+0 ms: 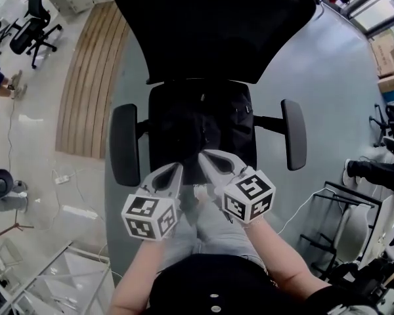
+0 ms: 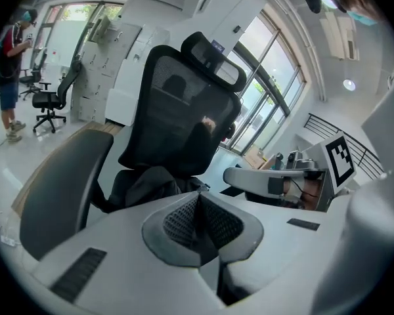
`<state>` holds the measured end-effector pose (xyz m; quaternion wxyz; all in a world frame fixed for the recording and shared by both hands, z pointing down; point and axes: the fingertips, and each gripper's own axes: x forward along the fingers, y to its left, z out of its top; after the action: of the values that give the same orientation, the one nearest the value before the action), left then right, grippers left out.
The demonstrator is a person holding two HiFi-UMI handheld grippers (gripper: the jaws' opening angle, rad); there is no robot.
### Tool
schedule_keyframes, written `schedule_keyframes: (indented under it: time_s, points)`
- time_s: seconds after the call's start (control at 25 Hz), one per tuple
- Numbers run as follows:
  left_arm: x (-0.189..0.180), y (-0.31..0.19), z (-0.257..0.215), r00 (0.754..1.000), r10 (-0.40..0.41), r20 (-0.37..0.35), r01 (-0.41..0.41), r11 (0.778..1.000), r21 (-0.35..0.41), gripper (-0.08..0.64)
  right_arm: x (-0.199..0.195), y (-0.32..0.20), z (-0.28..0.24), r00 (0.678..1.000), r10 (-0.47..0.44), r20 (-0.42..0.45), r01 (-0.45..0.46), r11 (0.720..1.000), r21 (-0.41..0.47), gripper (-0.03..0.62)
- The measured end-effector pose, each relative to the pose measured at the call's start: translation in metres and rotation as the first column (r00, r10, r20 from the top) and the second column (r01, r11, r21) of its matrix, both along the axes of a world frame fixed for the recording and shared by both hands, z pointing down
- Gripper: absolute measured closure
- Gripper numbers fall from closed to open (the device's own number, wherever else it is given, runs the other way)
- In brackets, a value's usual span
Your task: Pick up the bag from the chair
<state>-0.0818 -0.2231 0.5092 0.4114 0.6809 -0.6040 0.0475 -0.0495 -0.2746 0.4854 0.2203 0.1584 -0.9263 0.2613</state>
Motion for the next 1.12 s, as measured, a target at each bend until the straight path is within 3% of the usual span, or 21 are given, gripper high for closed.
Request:
schedule_keyframes:
  time_s: [0.48, 0.68, 0.92, 1.12]
  points:
    - [-0.019, -0.030, 0.061, 0.989, -0.150, 0.018, 0.150, 0.988, -0.031, 0.541, -0.015, -0.041, 0.067, 0.996, -0.074, -0.052, 0.072, 0.997, -0.030, 0.592]
    - [-0.022, -0.039, 0.086, 0.987, -0.160, 0.023, 0.161, 0.986, -0.048, 0.541, -0.023, -0.051, 0.091, 0.994, -0.091, -0.058, 0.089, 0.995, -0.038, 0.592]
    - [-0.043, -0.045, 0.125, 0.965, -0.263, 0.012, 0.263, 0.961, -0.080, 0.541, -0.032, -0.062, 0.124, 0.991, -0.104, -0.082, 0.102, 0.994, -0.026, 0.592]
    - [-0.044, -0.056, 0.144, 0.965, -0.261, 0.009, 0.261, 0.961, -0.087, 0.541, -0.038, -0.079, 0.145, 0.992, -0.086, -0.094, 0.084, 0.996, -0.024, 0.592]
